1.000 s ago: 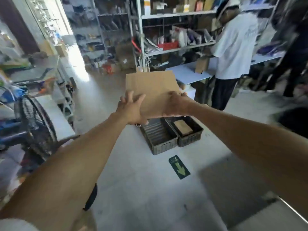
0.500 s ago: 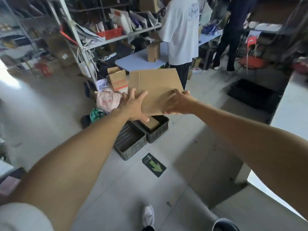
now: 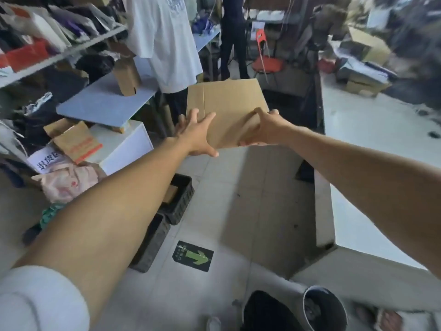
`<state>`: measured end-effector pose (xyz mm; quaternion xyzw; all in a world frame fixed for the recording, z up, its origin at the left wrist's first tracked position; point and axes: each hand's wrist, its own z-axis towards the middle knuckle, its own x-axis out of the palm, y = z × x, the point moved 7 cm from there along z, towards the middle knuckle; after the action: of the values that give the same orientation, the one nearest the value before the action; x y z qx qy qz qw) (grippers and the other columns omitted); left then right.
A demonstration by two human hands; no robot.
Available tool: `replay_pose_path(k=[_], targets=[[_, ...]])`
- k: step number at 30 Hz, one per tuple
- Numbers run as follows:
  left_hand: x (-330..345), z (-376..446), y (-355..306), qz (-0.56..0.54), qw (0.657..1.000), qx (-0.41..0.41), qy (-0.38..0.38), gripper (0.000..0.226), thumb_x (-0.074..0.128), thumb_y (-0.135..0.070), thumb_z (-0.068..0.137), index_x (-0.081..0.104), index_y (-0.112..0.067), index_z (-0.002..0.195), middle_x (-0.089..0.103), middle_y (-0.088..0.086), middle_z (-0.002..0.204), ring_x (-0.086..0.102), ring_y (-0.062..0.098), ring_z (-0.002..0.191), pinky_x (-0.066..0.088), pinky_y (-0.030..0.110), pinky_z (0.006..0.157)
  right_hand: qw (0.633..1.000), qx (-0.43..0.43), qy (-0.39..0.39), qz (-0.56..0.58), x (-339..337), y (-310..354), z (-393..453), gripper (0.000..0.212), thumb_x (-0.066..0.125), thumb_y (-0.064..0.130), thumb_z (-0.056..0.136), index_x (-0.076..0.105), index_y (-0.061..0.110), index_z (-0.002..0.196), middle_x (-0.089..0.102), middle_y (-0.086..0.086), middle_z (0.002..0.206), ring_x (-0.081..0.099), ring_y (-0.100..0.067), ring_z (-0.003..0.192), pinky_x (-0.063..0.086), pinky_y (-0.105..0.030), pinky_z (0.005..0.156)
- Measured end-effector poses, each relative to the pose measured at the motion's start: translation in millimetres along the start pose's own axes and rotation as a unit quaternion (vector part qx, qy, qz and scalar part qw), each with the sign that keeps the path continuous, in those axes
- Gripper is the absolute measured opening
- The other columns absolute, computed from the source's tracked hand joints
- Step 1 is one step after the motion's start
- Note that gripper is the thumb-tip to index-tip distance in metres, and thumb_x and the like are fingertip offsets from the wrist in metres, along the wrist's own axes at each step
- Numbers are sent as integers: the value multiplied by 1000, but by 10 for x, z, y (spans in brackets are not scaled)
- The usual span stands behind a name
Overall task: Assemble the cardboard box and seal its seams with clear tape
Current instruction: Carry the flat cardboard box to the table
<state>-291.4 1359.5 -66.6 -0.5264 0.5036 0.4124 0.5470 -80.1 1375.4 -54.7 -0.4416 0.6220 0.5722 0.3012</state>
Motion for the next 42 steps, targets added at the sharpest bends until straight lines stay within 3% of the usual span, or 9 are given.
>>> replay_pose_path(k=[7,12,15,19,24,37,39,42], targets=[[260,1101,-416,31,998,57,6,119,84,-57,61,12,-38,154,5,6,157,21,43,134,29,53,111,998,60,-8,24,-135,-657,730,113,85,51,66,19,21,152,24,-22,150,33,-45,133,34,-52,107],[341,2016,-780,17,997,76,8,118,83,-57,62,12,-37,154,6,7,157,20,41,135,30,50,111,994,92,-6,60,-373,-1192,1561,96,80,62,64,28,29,137,33,-12,138,45,-33,112,43,-48,100],[332,2564,-1089,20,995,93,17,116,82,-56,65,11,-36,154,6,7,156,21,40,134,30,49,110,993,96,-23,57,-672,-1509,1965,103,83,55,65,26,22,144,29,-18,145,40,-41,126,39,-51,105],[275,3234,-1471,37,992,123,9,115,82,-58,64,12,-36,154,8,7,154,23,39,130,31,48,109,986,140,-30,83,-962,-1917,2386,80,77,55,73,28,24,129,29,-5,122,44,-30,115,41,-42,103],[334,3982,-1889,41,987,153,17,118,84,-56,61,13,-39,154,4,6,157,22,40,130,30,50,111,985,156,-59,36,-1267,-2319,2786,100,85,55,61,27,24,136,30,-7,123,50,-28,96,46,-36,78],[614,6209,-3147,60,946,316,38,118,83,-57,61,13,-38,154,6,12,155,22,41,131,30,52,110,944,289,-129,93,-1869,-3709,4106,102,87,49,60,23,27,136,28,-4,123,45,-27,109,54,-40,88],[579,6499,-3386,74,933,352,28,117,81,-60,61,12,-37,153,9,14,152,26,40,125,31,50,109,932,309,-150,119,-1983,-3881,4241,100,88,49,58,25,27,133,28,-5,123,47,-29,111,59,-41,81],[561,6856,-3807,79,909,408,20,115,79,-61,62,11,-36,152,13,14,147,30,38,117,33,47,106,915,328,-185,145,-2183,-4147,4327,100,87,47,63,25,26,138,25,-4,123,42,-24,103,58,-29,67]])
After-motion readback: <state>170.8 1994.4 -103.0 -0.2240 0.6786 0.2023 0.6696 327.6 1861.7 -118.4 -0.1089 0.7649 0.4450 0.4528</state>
